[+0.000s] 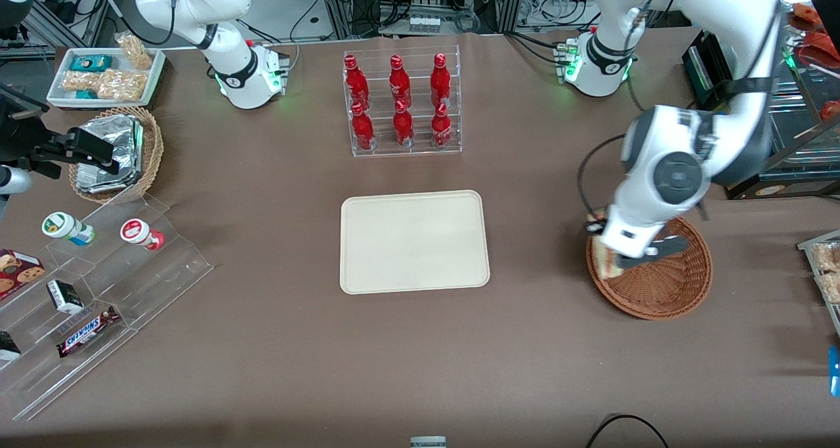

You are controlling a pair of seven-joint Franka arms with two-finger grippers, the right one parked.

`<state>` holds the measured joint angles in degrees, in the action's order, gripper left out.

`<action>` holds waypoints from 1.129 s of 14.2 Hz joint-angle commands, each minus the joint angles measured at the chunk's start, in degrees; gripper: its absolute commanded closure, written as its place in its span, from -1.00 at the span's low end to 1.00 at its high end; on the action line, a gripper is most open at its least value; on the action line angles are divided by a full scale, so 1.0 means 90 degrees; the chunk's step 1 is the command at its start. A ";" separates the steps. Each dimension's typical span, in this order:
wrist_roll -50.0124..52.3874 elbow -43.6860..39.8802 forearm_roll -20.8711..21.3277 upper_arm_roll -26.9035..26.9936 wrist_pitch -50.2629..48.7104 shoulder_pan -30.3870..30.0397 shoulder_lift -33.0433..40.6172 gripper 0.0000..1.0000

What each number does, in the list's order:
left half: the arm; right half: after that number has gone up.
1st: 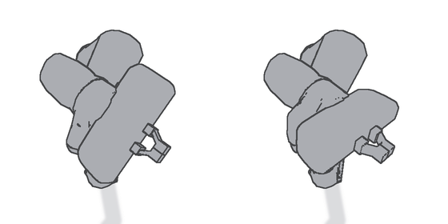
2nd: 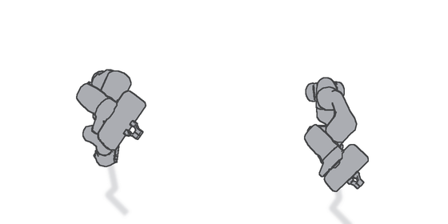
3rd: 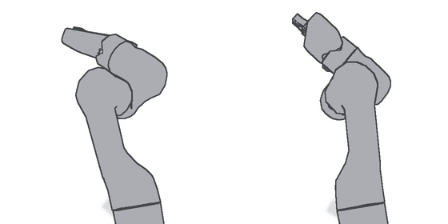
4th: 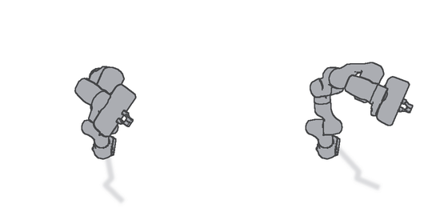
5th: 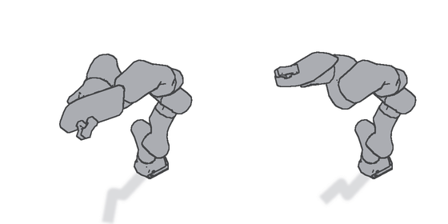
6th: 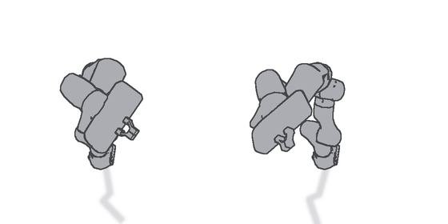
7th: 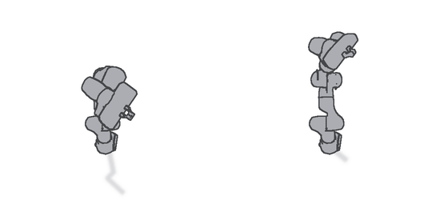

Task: Place sandwich from basket to tray
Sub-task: 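Lift the sandwich and carry it over the cream tray, then lower the sandwich onto the tray and open the left gripper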

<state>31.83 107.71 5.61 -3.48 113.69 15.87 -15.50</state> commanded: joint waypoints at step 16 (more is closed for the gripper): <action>0.2546 -0.2866 -0.1141 0.0074 0.1606 0.3207 -0.3141 0.70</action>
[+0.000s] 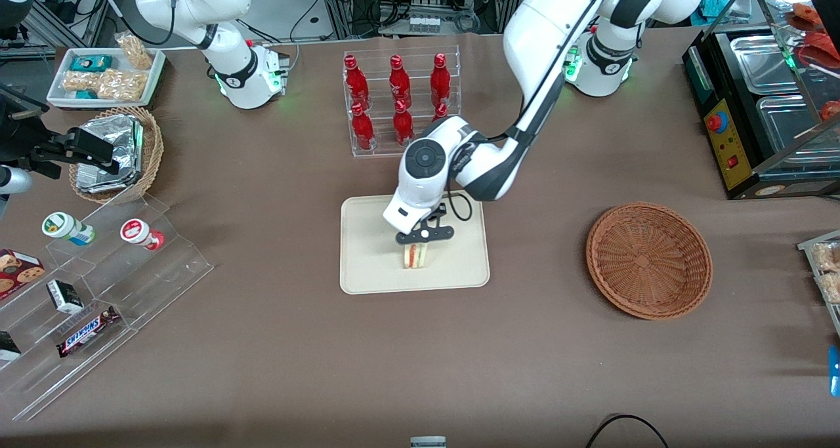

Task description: Place sandwich from basket to tray

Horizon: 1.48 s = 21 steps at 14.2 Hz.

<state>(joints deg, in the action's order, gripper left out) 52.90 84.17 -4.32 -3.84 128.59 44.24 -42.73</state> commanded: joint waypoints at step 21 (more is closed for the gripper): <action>-0.3529 0.1898 0.0217 0.0729 -0.3541 -0.2374 0.3535 -1.00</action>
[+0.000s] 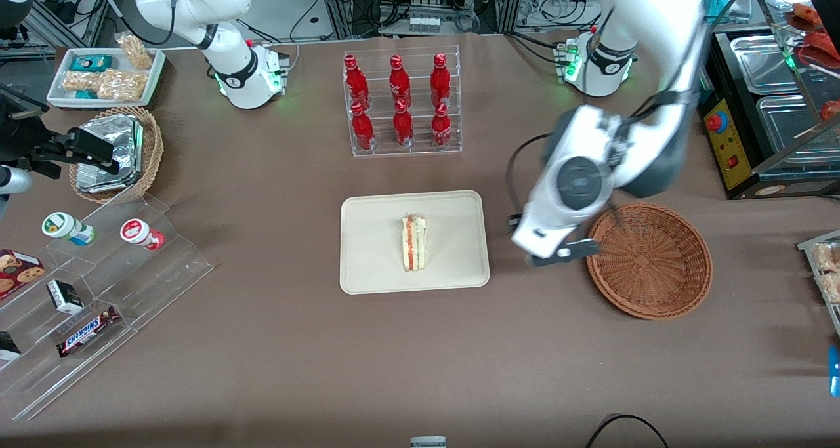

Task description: Place sandwich from basket to tray

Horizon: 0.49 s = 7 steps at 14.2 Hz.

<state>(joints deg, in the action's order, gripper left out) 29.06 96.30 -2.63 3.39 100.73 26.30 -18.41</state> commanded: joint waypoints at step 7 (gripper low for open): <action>-0.3402 0.0014 0.0271 -0.0054 -0.1542 -0.1632 0.1831 -1.00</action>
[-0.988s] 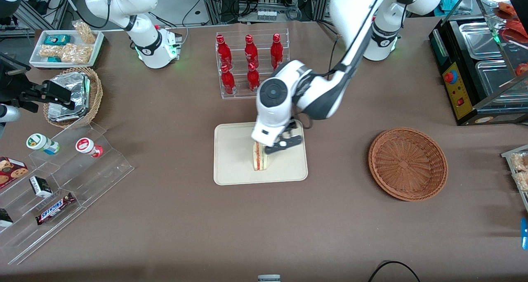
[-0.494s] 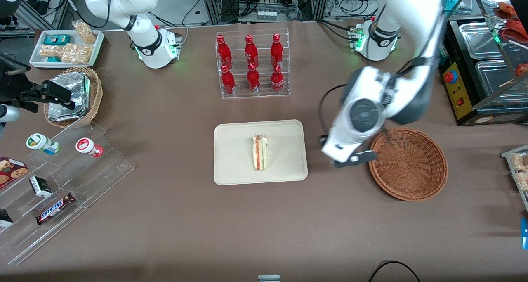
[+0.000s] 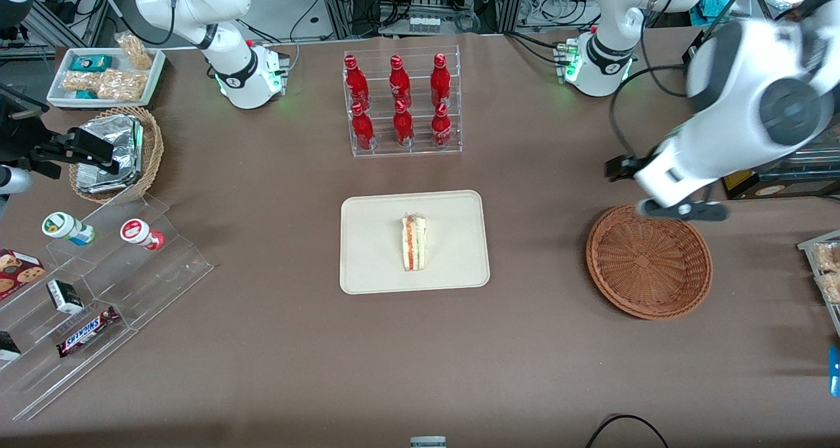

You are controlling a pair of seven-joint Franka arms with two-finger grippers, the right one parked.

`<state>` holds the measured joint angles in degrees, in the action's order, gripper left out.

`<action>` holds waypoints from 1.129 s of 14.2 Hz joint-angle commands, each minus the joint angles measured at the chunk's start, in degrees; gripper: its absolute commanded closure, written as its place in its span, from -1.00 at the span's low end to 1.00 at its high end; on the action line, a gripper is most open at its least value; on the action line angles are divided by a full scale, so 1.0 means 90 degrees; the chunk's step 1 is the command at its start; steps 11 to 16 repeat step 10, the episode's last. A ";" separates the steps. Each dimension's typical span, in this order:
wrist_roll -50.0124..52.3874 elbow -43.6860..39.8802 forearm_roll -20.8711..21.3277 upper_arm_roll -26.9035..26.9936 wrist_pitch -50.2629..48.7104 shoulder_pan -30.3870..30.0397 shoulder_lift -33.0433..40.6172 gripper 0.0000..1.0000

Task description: Place sandwich from basket to tray

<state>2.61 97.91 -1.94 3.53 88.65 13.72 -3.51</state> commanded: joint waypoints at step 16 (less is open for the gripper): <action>-0.0495 -0.0859 0.0284 -0.0890 -0.0162 -0.2043 0.0449 -1.00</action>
